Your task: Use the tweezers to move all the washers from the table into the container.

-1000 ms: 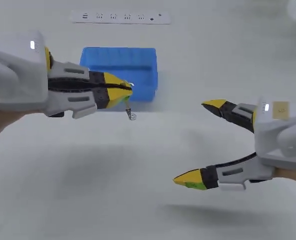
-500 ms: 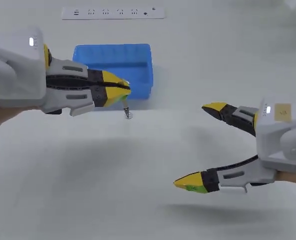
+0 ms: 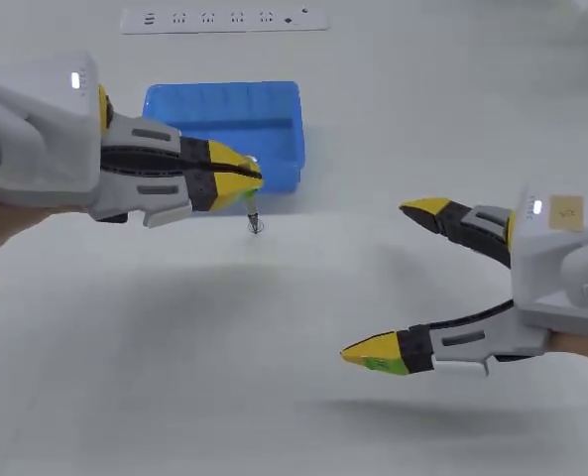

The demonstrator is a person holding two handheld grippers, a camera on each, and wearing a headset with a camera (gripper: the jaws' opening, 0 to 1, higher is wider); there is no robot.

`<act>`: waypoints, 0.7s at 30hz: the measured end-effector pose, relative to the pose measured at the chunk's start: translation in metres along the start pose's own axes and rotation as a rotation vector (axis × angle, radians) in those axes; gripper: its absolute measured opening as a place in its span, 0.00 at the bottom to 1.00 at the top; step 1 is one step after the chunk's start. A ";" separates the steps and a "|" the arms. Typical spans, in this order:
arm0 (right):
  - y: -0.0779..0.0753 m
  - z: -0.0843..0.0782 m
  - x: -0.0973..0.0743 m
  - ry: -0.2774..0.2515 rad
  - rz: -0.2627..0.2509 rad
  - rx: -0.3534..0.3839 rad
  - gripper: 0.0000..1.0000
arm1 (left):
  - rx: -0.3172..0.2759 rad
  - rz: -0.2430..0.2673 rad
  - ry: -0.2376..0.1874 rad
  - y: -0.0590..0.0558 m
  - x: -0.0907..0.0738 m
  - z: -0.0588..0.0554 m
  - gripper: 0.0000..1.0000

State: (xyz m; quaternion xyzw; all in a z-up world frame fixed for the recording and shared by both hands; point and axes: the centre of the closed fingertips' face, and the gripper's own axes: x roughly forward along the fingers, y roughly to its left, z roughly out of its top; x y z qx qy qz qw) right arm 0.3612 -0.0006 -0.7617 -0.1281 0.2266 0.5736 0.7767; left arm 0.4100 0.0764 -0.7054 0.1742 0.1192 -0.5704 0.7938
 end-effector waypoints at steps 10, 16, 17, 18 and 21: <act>0.003 0.017 0.016 -0.015 0.056 -0.025 0.96 | 0.016 -0.045 0.030 -0.002 0.004 0.004 0.05; 0.002 0.031 0.032 -0.016 0.089 -0.051 0.88 | -0.014 -0.042 0.039 0.001 0.002 0.002 0.05; 0.002 0.033 0.035 -0.016 0.093 -0.052 0.85 | -0.020 -0.047 0.039 0.000 0.001 0.002 0.05; 0.001 0.035 0.039 -0.023 0.093 -0.049 0.83 | -0.024 -0.047 0.039 -0.001 0.001 0.002 0.05; 0.000 0.039 0.048 -0.032 0.097 -0.036 0.80 | -0.036 -0.062 0.036 -0.006 0.000 0.002 0.05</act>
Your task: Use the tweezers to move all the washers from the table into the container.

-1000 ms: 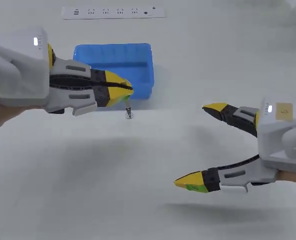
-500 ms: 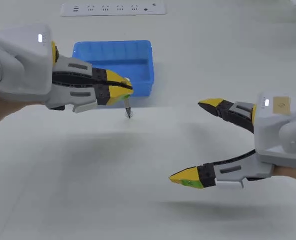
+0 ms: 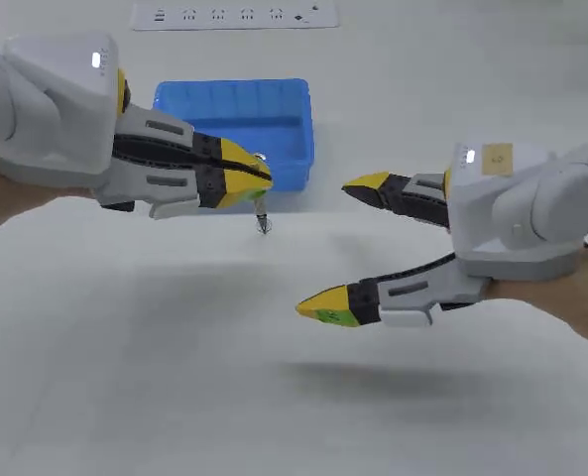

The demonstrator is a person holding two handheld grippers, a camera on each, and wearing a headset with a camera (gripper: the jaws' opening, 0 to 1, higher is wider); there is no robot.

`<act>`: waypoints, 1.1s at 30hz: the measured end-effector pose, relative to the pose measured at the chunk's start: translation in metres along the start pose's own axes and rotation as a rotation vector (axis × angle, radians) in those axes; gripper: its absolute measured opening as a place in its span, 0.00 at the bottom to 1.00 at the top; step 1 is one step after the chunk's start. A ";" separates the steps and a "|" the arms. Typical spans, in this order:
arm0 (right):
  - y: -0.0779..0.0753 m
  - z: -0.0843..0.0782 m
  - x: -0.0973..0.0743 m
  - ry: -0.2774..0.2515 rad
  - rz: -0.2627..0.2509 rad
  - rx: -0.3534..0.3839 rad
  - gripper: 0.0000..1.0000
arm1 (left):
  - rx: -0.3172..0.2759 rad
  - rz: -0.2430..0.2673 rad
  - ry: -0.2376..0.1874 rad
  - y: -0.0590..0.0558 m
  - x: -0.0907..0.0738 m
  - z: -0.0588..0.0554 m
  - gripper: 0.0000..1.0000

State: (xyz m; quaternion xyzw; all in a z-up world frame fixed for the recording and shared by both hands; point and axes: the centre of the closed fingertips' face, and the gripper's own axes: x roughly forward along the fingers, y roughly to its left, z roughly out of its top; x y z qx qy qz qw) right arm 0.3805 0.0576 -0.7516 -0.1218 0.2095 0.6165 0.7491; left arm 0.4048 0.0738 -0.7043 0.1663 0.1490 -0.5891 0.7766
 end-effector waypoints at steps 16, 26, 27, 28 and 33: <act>-0.005 0.015 0.035 0.006 0.072 -0.029 0.54 | -0.007 0.009 0.001 0.000 -0.003 0.000 0.05; -0.014 0.025 0.045 -0.001 0.088 -0.059 0.31 | -0.023 0.017 -0.006 -0.002 0.003 0.005 0.05; -0.014 0.027 0.046 -0.003 0.093 -0.065 0.30 | -0.026 0.015 -0.006 -0.001 0.002 0.004 0.05; -0.013 0.028 0.048 0.000 0.098 -0.078 0.28 | -0.028 0.017 -0.006 -0.001 0.002 0.004 0.05; -0.010 0.026 0.054 0.023 0.117 -0.117 0.22 | -0.036 0.017 -0.003 -0.001 0.001 0.004 0.05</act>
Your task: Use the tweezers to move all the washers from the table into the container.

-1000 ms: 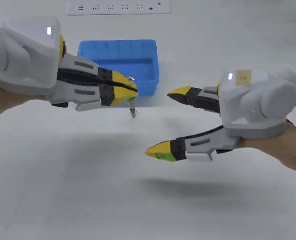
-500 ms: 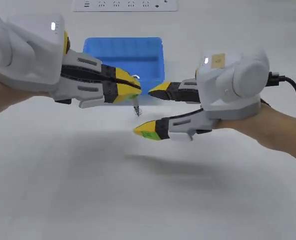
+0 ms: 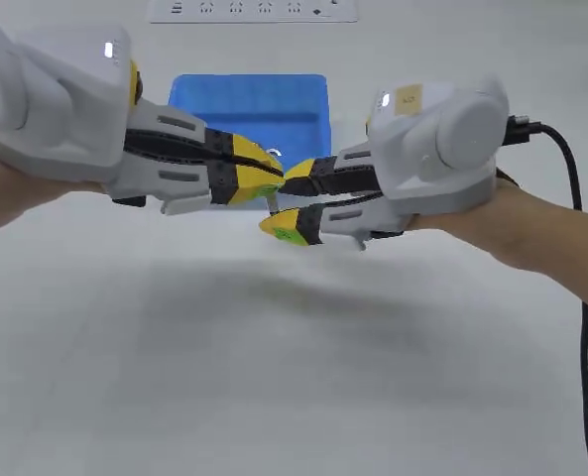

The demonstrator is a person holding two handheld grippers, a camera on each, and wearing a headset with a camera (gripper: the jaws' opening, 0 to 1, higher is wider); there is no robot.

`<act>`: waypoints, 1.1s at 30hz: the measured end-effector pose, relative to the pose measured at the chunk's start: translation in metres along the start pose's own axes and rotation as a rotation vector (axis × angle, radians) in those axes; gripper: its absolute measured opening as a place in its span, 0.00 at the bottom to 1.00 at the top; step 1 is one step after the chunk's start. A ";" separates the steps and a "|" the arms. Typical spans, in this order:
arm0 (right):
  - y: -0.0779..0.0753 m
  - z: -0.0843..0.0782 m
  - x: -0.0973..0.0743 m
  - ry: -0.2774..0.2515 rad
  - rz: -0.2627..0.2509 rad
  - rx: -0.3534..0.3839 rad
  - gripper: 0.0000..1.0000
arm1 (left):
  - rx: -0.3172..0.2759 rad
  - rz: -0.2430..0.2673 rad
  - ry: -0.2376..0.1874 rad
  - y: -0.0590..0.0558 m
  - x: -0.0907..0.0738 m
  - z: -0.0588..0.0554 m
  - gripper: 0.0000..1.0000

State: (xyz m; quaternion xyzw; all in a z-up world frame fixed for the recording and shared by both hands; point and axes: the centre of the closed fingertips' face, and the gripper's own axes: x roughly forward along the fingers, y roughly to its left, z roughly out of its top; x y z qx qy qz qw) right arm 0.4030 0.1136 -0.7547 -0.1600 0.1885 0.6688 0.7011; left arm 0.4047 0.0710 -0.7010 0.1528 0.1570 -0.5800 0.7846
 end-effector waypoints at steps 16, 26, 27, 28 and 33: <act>-0.003 -0.006 0.002 0.035 0.025 -0.068 0.11 | -0.008 -0.006 0.002 -0.001 -0.003 -0.003 0.05; -0.005 -0.007 -0.001 0.034 0.020 -0.096 0.09 | -0.036 0.058 0.000 0.003 -0.002 -0.004 0.07; -0.004 -0.008 -0.002 0.035 0.019 -0.088 0.09 | -0.051 0.065 -0.013 0.004 -0.002 -0.002 0.08; -0.003 -0.007 -0.003 0.027 0.020 -0.080 0.09 | -0.064 0.070 -0.021 0.004 -0.002 -0.002 0.10; -0.005 -0.003 -0.003 0.021 0.002 -0.078 0.09 | -0.053 0.074 -0.015 0.002 -0.004 -0.003 0.16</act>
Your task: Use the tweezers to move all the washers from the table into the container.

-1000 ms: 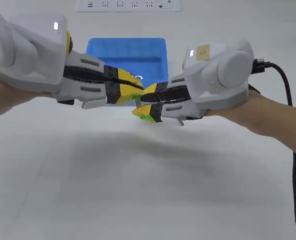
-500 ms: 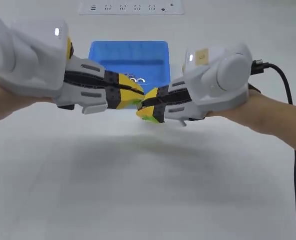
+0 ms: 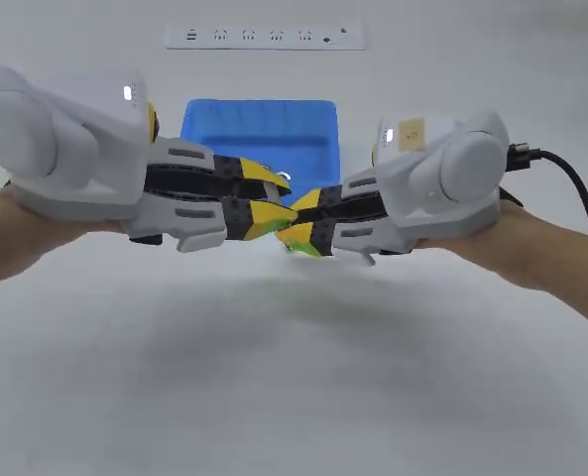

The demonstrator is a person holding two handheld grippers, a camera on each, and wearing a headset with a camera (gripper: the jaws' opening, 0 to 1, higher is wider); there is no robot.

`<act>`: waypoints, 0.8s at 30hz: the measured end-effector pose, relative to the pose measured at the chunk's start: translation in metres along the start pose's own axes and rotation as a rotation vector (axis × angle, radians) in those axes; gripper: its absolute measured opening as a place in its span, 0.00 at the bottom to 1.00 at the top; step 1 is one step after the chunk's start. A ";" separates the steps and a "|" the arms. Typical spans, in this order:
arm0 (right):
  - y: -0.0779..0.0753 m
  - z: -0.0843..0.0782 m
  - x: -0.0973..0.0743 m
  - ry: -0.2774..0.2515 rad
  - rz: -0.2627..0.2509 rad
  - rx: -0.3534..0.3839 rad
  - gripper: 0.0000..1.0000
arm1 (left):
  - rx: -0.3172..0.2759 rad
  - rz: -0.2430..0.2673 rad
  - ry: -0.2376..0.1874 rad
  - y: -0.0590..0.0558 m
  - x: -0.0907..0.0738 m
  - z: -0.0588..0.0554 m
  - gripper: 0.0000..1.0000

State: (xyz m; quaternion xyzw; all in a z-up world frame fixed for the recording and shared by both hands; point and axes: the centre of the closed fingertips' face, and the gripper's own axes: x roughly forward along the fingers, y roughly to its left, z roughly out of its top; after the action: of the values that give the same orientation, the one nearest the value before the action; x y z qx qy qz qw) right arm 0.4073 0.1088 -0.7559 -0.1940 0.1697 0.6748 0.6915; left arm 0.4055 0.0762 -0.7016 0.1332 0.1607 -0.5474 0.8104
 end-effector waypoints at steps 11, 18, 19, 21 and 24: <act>0.002 0.017 -0.001 -0.049 -0.007 0.027 0.09 | -0.016 0.040 -0.027 0.006 -0.016 0.007 0.22; 0.001 0.030 -0.010 -0.078 -0.027 0.042 0.09 | -0.058 0.130 -0.073 0.017 -0.041 0.008 0.35; 0.000 0.031 -0.012 -0.082 -0.030 0.044 0.09 | -0.060 0.141 -0.075 0.018 -0.044 0.007 0.36; -0.001 0.036 -0.014 -0.093 -0.036 0.050 0.09 | -0.070 0.163 -0.080 0.018 -0.049 0.005 0.39; -0.003 0.043 -0.018 -0.107 -0.045 0.054 0.09 | -0.103 0.192 -0.101 0.018 -0.059 0.001 0.45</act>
State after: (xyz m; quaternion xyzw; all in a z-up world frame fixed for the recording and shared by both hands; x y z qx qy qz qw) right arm 0.4081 0.1146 -0.7091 -0.1426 0.1461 0.6638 0.7195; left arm 0.4016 0.1319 -0.6764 0.0783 0.1340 -0.4644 0.8719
